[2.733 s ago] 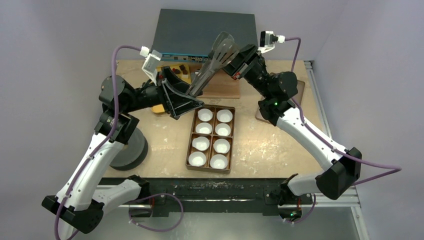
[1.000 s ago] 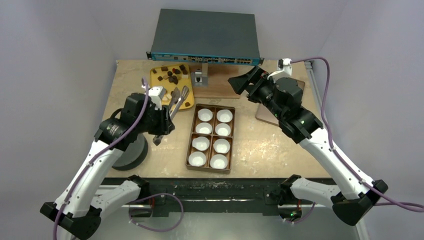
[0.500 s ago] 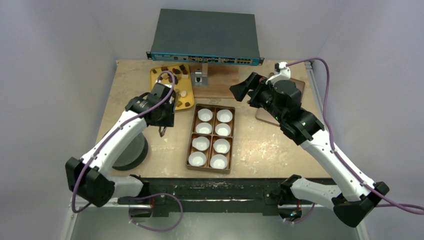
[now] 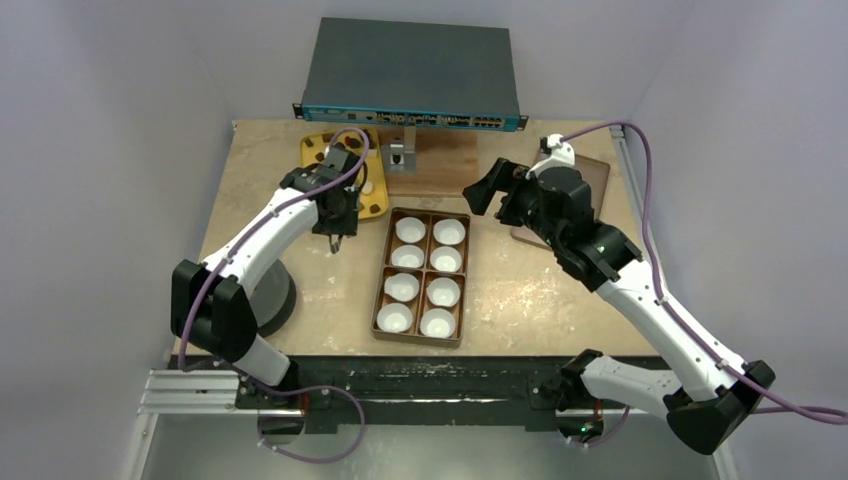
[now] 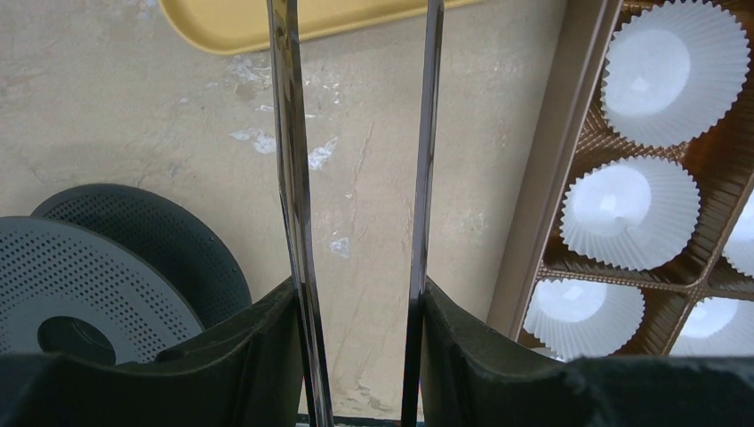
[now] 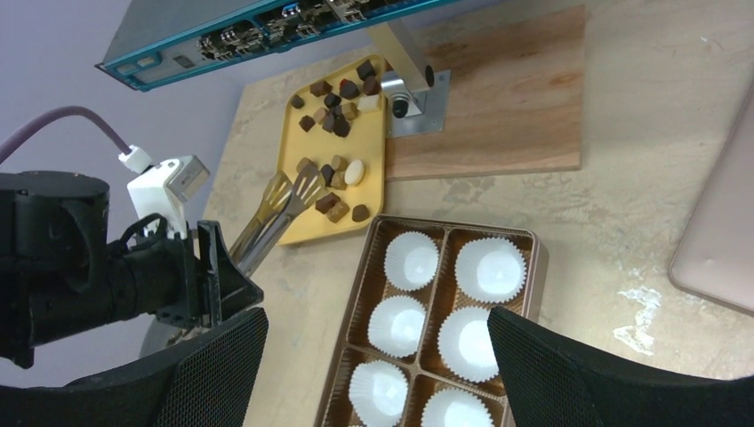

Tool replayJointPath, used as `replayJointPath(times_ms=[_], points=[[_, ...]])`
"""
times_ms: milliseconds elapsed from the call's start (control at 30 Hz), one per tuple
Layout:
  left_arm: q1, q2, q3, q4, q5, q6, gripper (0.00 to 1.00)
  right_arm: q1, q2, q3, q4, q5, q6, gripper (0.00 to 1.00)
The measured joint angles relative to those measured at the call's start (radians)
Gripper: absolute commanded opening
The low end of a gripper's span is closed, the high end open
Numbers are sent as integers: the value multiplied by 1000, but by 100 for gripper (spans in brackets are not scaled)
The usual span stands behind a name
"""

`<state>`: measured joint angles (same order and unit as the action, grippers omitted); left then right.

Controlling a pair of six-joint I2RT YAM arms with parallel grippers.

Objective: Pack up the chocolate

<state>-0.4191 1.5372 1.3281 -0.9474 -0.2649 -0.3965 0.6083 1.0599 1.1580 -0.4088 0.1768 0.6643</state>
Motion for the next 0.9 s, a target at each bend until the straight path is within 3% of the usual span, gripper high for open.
replayJointPath(times_ms=[900], points=[[46,119,13,17,79,-35,39,0,0,-27,-14,14,-12,90]])
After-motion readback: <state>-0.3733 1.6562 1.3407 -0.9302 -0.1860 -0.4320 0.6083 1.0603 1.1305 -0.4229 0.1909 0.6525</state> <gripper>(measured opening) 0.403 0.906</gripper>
